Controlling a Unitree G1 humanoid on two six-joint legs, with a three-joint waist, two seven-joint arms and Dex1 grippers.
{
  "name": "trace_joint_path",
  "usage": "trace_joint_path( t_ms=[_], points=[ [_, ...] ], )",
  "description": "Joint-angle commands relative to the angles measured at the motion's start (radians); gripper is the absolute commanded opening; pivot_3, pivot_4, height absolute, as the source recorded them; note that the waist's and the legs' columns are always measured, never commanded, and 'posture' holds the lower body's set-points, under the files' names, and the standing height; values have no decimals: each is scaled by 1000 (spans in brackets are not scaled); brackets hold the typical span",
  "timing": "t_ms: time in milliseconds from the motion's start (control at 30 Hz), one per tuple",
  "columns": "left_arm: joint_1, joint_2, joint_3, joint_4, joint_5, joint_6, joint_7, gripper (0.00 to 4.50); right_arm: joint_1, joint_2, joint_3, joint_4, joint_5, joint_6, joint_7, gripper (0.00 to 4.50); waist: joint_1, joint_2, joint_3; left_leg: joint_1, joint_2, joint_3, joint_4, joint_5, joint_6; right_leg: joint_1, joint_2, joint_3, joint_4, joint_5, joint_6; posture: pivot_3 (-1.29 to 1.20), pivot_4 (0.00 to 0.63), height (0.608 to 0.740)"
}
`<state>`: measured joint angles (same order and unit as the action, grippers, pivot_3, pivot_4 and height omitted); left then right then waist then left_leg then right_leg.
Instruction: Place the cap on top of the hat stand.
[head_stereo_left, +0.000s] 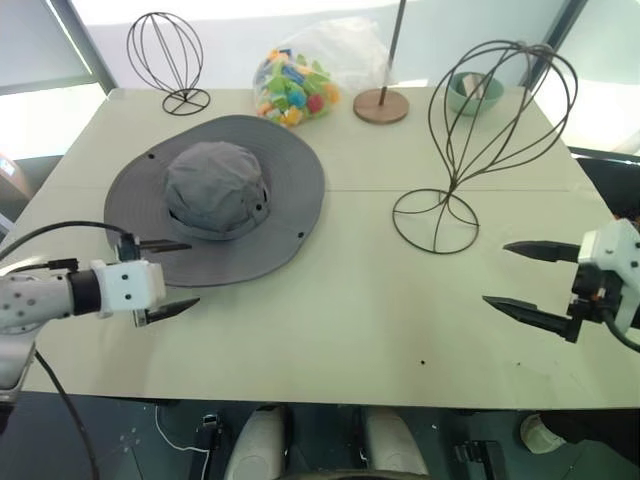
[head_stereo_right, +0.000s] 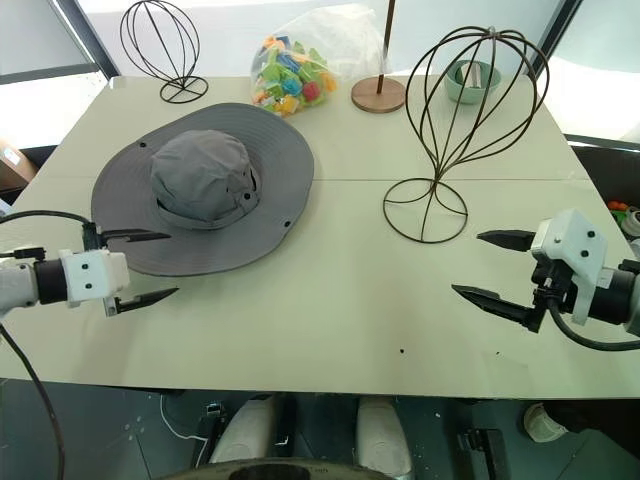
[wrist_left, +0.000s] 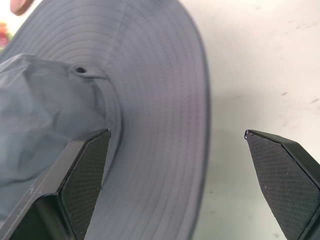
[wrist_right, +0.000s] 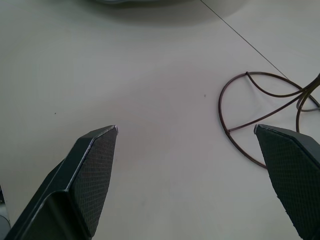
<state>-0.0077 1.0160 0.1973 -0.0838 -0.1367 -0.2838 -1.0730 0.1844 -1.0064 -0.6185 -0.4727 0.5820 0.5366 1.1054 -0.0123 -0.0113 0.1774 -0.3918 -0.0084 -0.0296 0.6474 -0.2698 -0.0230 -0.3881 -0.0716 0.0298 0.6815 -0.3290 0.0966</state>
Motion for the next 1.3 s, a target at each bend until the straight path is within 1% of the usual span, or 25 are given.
trace_joint_path(
  t_ms=[33, 100, 167, 333, 467, 567, 600, 633, 667, 733, 800, 967, 1033, 1167, 1300],
  points=[
    [-6, -5, -34, -2, 42, -64, 8, 4500, 8, 7, -56, -39, 17, 2, -11, 4485, 1, 0, 0, 0, 0, 0, 0, 0, 0, 0, 0, 0, 0, 0, 0, 0, 150, 740],
    [-38, -30, -68, 38, 115, -121, 61, 4500, 14, 11, -59, -48, 18, 4, -16, 4485, 2, 0, 0, 0, 0, 0, 0, 0, 0, 0, 0, 0, 0, 0, 0, 0, 150, 740],
    [-91, -71, -109, 100, 223, -194, 152, 4500, 12, 9, -63, -58, 25, 12, -22, 4485, 4, 0, 0, 0, 0, 0, 0, 0, 0, 1, 0, -1, 0, 0, 0, 0, 150, 740],
    [-192, -152, -174, 210, 434, -241, 369, 4500, -1, -5, -81, -77, 56, 40, -22, 4485, 2, -1, 0, 0, 0, -1, 1, 0, 0, 1, 0, -2, 0, 0, 0, 0, 150, 740],
    [-219, -185, -198, 240, 551, -257, 514, 4500, -13, -12, -97, -89, 76, 61, -25, 4485, 1, -1, 0, 0, 0, -1, 1, 0, 0, 1, 0, -2, 0, 0, 0, 0, 150, 740],
    [-219, -195, -206, 248, 579, -241, 571, 4500, -14, -12, -120, -101, 100, 82, -23, 4485, 2, -1, 0, 0, 0, -1, 1, 0, 0, 1, 0, -2, 0, 0, 0, 0, 150, 740],
    [-218, -195, -208, 249, 583, -237, 581, 4104, -14, -13, -125, -104, 105, 87, -23, 4500, 2, -1, 0, 0, 0, -1, 1, 0, 0, 1, 0, -2, 0, 0, 0, 0, 150, 740],
    [-216, -196, -210, 251, 583, -234, 589, 3989, -14, -13, -129, -106, 108, 91, -23, 4500, 2, -1, 0, 0, 0, -1, 1, 0, 0, 1, 0, -2, 0, 0, 0, 0, 150, 740],
    [-214, -194, -212, 252, 585, -235, 596, 3705, -15, -13, -131, -107, 110, 94, -23, 4500, 2, -1, 0, 0, 0, -1, 1, 0, 0, 1, 0, -2, 0, 0, 0, 0, 150, 740],
    [-209, -191, -215, 256, 589, -239, 609, 2803, -15, -14, -133, -109, 117, 100, -23, 4500, 2, -1, 0, 0, 0, -1, 1, 0, 0, 1, 0, -2, 0, 0, 0, 0, 150, 740],
    [-207, -188, -215, 262, 589, -239, 619, 2146, -16, -14, -136, -113, 126, 107, -21, 4500, 2, -1, 0, 0, 0, -1, 1, 0, 0, 1, 0, -2, 0, 0, 0, 0, 150, 740],
    [-239, -184, -215, 313, 581, -246, 641, 224, -38, -22, -159, -137, 230, 180, -27, 4500, 1, -1, 0, 0, 0, -1, 1, 0, 0, 1, 0, -2, 0, 0, 0, 0, 150, 740],
    [-272, -186, -211, 342, 576, -242, 652, 17, -39, -30, -172, -163, 276, 210, -21, 4500, 2, -1, 0, 0, 0, -1, 1, 0, 0, 1, 0, -2, 0, 0, 0, 0, 150, 740],
    [-353, -181, -196, 370, 558, -250, 671, 8, -67, -40, -177, -174, 314, 230, -43, 4500, 5, -3, 0, -1, 0, -1, 2, 0, 0, 1, -1, -2, 0, 0, 0, 0, 150, 740],
    [-447, -183, -184, 356, 522, -243, 658, 8, -103, -48, -193, -148, 362, 251, -62, 4500, 6, -3, 1, -1, 0, -1, 2, 0, 0, 1, -1, -3, 0, 0, 0, 0, 150, 740]
  ],
)
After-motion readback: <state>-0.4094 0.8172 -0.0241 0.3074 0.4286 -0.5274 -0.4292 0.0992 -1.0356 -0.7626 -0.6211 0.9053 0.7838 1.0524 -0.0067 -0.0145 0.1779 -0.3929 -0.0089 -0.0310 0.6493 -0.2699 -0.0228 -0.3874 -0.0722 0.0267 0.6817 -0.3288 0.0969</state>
